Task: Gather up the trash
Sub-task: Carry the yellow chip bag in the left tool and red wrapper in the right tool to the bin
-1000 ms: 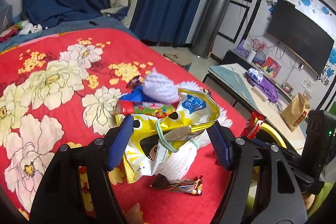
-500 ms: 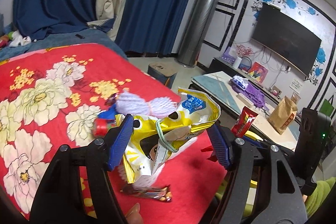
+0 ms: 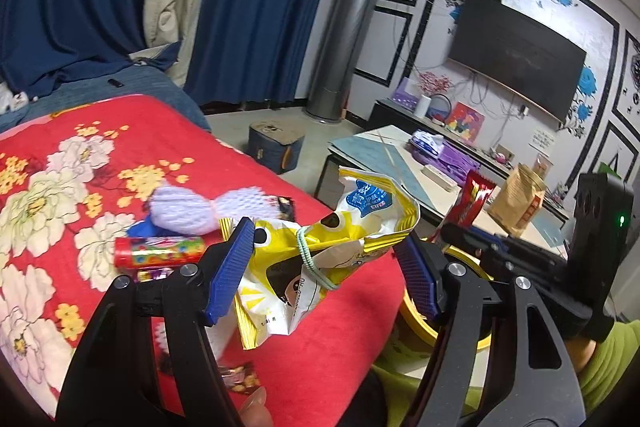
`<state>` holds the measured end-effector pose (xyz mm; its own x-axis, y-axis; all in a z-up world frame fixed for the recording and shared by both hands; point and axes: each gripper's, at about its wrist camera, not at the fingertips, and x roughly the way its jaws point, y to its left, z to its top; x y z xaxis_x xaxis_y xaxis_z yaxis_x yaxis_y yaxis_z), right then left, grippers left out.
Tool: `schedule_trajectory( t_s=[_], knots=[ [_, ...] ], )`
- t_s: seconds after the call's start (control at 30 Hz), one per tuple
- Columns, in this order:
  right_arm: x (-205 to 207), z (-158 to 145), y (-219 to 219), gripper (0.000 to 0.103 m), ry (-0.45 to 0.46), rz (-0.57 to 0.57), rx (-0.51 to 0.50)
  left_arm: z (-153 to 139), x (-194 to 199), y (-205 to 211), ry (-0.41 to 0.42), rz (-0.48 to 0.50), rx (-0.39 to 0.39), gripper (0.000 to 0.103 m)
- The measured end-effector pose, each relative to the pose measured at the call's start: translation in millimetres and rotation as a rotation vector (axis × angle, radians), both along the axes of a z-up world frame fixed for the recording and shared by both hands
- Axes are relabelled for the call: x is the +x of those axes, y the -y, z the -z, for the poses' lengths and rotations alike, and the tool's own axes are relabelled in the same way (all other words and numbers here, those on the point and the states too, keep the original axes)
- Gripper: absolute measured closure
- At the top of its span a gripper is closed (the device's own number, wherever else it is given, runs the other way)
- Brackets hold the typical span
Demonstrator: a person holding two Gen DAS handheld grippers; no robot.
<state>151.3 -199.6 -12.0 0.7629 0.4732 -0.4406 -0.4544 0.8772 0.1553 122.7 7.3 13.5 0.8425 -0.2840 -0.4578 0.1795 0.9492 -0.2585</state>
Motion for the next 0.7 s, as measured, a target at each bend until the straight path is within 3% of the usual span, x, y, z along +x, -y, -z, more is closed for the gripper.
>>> schedule_trajectory(
  t_s=[0.7],
  knots=[
    [-8,2,78,0.089,0.002,0.178,-0.008,6,23,76,-0.002,0.166,0.001,0.042]
  ],
)
